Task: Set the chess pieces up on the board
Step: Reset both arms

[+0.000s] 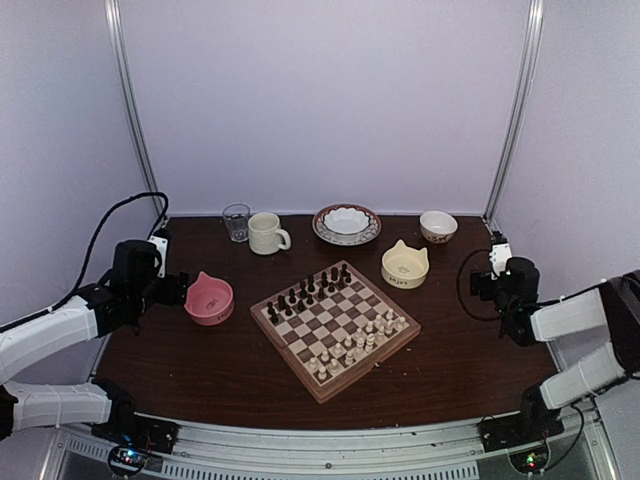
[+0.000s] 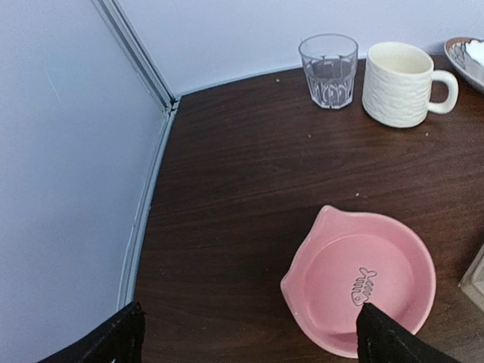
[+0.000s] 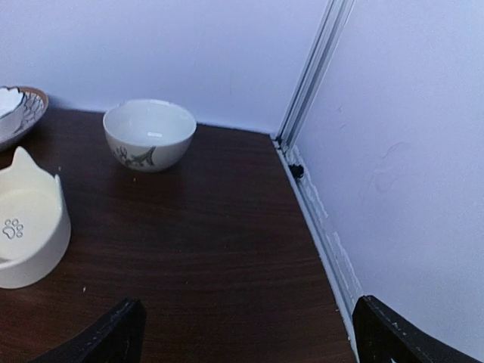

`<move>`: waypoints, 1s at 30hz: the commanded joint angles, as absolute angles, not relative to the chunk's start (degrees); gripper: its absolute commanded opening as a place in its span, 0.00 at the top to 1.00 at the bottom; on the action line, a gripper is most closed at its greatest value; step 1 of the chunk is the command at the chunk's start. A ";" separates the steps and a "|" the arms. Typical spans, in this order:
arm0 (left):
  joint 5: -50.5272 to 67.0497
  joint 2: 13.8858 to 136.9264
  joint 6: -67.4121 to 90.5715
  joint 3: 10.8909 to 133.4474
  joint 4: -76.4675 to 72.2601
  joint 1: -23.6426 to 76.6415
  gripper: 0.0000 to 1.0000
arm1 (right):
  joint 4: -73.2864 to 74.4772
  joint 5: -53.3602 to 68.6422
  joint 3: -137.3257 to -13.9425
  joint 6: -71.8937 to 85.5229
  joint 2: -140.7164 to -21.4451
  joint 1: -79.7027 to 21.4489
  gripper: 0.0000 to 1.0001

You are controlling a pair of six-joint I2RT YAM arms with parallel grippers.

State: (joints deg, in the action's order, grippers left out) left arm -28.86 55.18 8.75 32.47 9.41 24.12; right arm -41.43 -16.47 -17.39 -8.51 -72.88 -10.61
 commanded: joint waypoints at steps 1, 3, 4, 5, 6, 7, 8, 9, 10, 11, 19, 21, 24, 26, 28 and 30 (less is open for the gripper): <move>-20.34 55.89 5.09 29.80 -1.79 17.71 0.02 | -61.70 -5.16 -18.79 -7.31 -88.60 -5.21 0.05; -18.74 56.30 3.76 27.57 -6.42 16.10 0.03 | -56.35 -1.20 -20.55 -5.25 -88.39 -3.07 0.06; -19.27 56.42 2.44 26.23 -8.81 15.97 0.03 | -53.07 1.15 -21.56 -6.01 -88.03 -2.69 0.04; -19.84 56.60 1.57 25.09 -11.41 15.77 0.03 | -55.90 2.34 -21.33 -6.50 -89.25 -2.64 0.01; -20.31 56.93 1.37 24.37 -12.58 15.18 0.02 | -57.62 1.59 -20.76 -6.32 -89.35 -2.64 0.01; -19.93 57.42 1.40 24.13 -13.06 13.68 0.02 | -55.86 0.52 -20.85 -5.62 -88.58 -2.61 0.00; -18.99 58.28 1.75 24.01 -13.50 12.45 0.02 | -54.39 -1.69 -21.22 -4.71 -88.21 -2.63 0.01; -18.35 59.66 2.51 23.87 -14.21 11.19 0.02 | -53.62 -3.10 -21.94 -4.29 -88.68 -2.64 0.01; -17.51 60.87 3.18 23.53 -15.72 10.09 0.03 | -52.86 -3.21 -23.02 -3.88 -89.31 -2.55 0.01; -16.43 62.30 3.35 22.96 -17.93 9.20 0.02 | -52.87 -3.19 -22.90 -3.76 -89.11 -2.25 0.01; -11.78 73.09 3.13 20.15 -32.15 6.32 0.02 | -52.48 -2.99 -23.06 -3.64 -89.12 -2.20 0.00; -11.02 77.25 2.93 19.83 -36.92 5.67 0.02 | -52.36 -2.97 -23.06 -3.65 -89.16 -2.20 0.01; -9.67 80.95 1.23 22.02 -38.50 5.27 0.06 | -52.38 -2.94 -23.06 -3.62 -89.08 -2.20 0.00; -12.26 82.10 1.76 23.21 -37.64 4.89 0.08 | -52.40 -2.93 -23.04 -3.69 -89.12 -2.20 0.01; -8.77 85.79 0.61 19.57 -47.79 4.48 0.06 | -52.42 -2.99 -23.04 -3.64 -89.12 -2.20 0.00; -5.44 90.05 -2.18 17.96 -54.87 4.26 0.08 | -52.43 -2.99 -23.05 -3.64 -89.12 -2.20 0.00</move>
State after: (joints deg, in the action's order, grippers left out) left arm -10.55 84.47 1.80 20.73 -40.86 5.19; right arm -52.14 -3.20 -22.37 -4.34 -89.47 -2.52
